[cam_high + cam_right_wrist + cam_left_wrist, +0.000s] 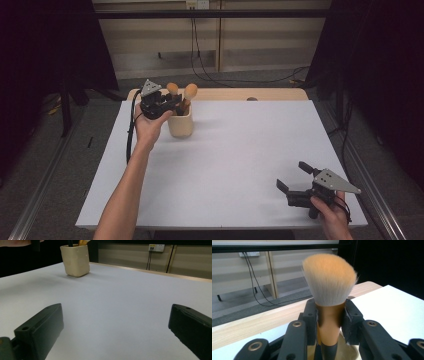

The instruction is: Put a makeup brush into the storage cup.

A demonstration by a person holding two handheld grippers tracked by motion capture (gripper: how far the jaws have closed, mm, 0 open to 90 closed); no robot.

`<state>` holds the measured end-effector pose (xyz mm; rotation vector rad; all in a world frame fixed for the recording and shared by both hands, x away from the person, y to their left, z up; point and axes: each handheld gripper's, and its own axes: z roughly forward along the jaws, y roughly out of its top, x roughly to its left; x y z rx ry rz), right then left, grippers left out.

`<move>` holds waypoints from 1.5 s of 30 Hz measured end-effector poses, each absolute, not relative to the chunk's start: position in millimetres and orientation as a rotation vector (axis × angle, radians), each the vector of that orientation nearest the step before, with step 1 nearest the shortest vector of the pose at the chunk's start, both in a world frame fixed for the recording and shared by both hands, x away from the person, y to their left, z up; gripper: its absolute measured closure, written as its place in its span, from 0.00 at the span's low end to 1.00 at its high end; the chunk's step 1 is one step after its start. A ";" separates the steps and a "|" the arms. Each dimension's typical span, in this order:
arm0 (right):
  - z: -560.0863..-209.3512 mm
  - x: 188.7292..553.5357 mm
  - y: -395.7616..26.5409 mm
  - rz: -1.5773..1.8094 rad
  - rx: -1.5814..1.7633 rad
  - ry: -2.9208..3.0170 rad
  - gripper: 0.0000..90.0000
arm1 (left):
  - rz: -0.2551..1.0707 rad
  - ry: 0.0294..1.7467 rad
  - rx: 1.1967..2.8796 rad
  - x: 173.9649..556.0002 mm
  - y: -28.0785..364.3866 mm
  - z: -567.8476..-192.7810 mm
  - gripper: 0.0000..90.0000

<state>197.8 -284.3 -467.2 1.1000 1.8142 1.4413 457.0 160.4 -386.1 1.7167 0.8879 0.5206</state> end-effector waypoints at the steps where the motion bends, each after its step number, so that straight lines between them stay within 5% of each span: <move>1: -467.2 197.9 -284.1 1.441 1.100 1.816 0.00 | 0.522 0.886 1.717 456.9 160.5 -386.8 0.76; 11: -467.6 198.3 -282.6 1.445 1.099 1.826 0.00 | 0.525 0.892 1.743 456.3 160.8 -392.1 0.71; 14: -467.9 198.0 -283.0 1.443 1.097 1.831 0.00 | 0.540 0.909 1.756 456.1 159.1 -394.2 0.47; 24: -468.1 198.3 -282.8 1.442 1.097 1.833 0.00 | 0.575 0.942 1.712 453.6 162.7 -396.0 0.12; 33: -468.9 200.0 -285.7 1.436 1.111 1.819 0.00 | 0.534 0.920 1.671 451.5 168.7 -396.5 0.03; 45: -470.3 201.4 -289.4 1.443 1.133 1.800 0.00 | 0.537 0.883 1.668 437.0 172.6 -387.9 0.03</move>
